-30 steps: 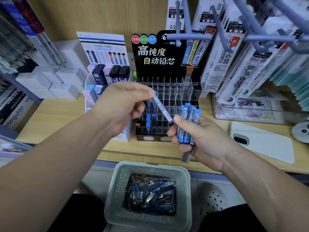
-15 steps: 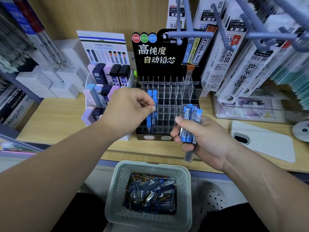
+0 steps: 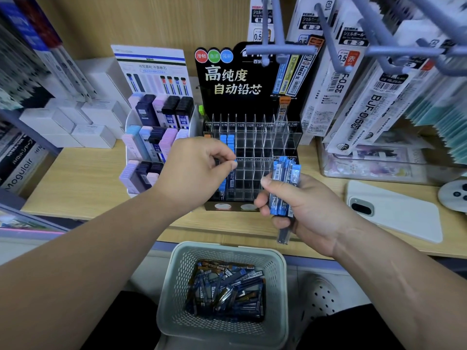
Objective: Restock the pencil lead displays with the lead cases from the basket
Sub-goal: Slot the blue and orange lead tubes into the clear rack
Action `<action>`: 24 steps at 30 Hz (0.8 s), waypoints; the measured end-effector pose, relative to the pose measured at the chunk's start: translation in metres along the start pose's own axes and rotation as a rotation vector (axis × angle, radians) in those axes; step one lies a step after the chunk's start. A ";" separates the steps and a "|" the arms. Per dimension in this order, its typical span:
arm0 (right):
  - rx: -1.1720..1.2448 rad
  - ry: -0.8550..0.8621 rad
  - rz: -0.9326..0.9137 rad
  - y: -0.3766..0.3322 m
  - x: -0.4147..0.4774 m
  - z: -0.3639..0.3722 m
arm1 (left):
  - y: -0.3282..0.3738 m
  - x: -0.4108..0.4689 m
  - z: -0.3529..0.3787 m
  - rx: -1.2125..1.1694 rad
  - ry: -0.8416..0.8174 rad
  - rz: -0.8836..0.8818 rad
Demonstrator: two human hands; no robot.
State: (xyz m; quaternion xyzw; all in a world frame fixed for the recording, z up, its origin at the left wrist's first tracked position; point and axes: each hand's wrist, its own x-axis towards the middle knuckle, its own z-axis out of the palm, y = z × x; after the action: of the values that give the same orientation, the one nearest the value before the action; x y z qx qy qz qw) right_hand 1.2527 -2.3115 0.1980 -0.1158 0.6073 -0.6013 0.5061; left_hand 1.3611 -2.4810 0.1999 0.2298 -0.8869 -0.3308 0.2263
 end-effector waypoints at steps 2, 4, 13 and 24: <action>-0.007 -0.001 0.001 0.000 0.000 0.000 | -0.002 0.000 0.001 0.015 0.010 0.011; -0.010 -0.001 0.001 0.000 0.000 0.000 | -0.004 0.001 0.002 0.070 0.023 0.063; -0.018 -0.004 0.000 0.001 0.000 0.000 | -0.012 0.002 0.010 0.302 0.000 0.116; -0.056 -0.168 -0.011 -0.002 -0.004 0.000 | 0.008 0.000 0.004 0.068 -0.026 -0.043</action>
State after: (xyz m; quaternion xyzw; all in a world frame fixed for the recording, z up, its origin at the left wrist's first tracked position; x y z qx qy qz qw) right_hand 1.2533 -2.3088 0.2012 -0.1834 0.5787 -0.5751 0.5484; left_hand 1.3571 -2.4732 0.2027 0.2517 -0.8954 -0.3083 0.1996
